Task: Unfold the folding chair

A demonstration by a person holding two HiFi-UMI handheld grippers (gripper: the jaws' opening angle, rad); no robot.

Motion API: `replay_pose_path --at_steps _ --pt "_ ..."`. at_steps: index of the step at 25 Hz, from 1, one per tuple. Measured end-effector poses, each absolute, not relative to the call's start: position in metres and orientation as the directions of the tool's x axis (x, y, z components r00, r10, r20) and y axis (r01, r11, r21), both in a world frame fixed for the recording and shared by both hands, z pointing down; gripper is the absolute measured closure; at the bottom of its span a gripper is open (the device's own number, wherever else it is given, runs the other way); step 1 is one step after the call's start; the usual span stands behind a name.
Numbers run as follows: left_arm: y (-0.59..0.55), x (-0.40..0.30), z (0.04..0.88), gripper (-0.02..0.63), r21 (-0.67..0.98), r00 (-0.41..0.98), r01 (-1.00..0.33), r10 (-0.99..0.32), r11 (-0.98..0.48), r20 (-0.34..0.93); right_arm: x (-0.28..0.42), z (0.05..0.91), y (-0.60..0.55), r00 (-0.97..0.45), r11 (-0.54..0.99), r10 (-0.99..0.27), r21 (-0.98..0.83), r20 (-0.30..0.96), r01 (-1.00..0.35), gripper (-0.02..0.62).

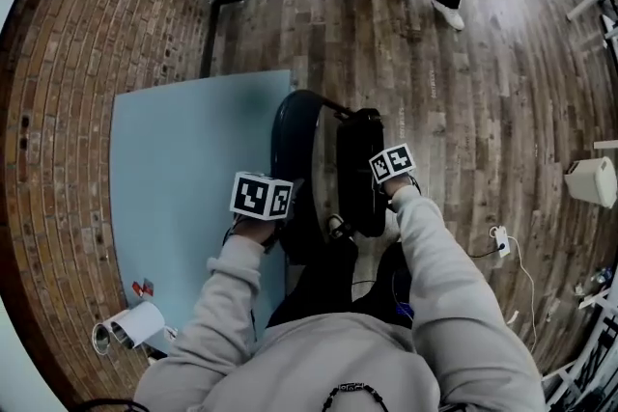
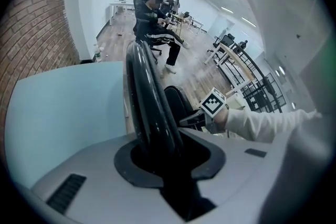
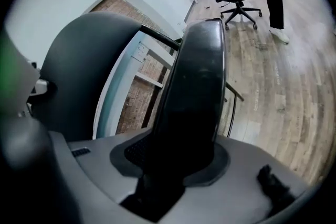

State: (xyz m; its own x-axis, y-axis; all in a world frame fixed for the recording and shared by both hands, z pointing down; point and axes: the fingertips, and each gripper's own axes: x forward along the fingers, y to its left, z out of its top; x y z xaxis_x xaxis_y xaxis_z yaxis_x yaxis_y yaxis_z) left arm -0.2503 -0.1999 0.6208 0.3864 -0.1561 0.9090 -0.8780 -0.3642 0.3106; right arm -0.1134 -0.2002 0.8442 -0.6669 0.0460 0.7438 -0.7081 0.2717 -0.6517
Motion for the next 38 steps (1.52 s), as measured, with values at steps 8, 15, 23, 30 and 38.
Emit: replay_pose_path --at_steps 8,15,23,30,38 --pt "-0.201 -0.186 0.631 0.516 0.308 0.38 -0.886 -0.163 -0.346 0.911 -0.012 0.862 -0.192 -0.812 0.242 0.032 -0.793 0.583 -0.56 0.439" --pt "-0.182 -0.133 0.648 0.528 0.372 0.416 -0.889 -0.131 -0.269 0.9 0.085 0.896 -0.165 -0.919 0.206 0.053 -0.905 0.39 -0.372 0.442" --pt "-0.193 -0.088 0.674 0.528 0.362 0.41 -0.886 -0.122 -0.289 0.904 0.158 0.942 -0.173 -0.968 0.209 0.029 -0.948 0.25 -0.239 0.438" --pt "-0.191 -0.08 0.704 0.528 0.383 0.419 -0.88 -0.082 -0.281 0.904 0.209 0.997 -0.171 -0.995 0.206 0.028 -0.975 0.091 -0.084 0.439" --pt "-0.194 -0.098 0.75 0.541 0.434 0.455 -0.869 -0.037 -0.239 0.89 0.255 1.064 -0.169 -0.993 0.164 -0.092 -0.985 -0.068 0.052 0.434"
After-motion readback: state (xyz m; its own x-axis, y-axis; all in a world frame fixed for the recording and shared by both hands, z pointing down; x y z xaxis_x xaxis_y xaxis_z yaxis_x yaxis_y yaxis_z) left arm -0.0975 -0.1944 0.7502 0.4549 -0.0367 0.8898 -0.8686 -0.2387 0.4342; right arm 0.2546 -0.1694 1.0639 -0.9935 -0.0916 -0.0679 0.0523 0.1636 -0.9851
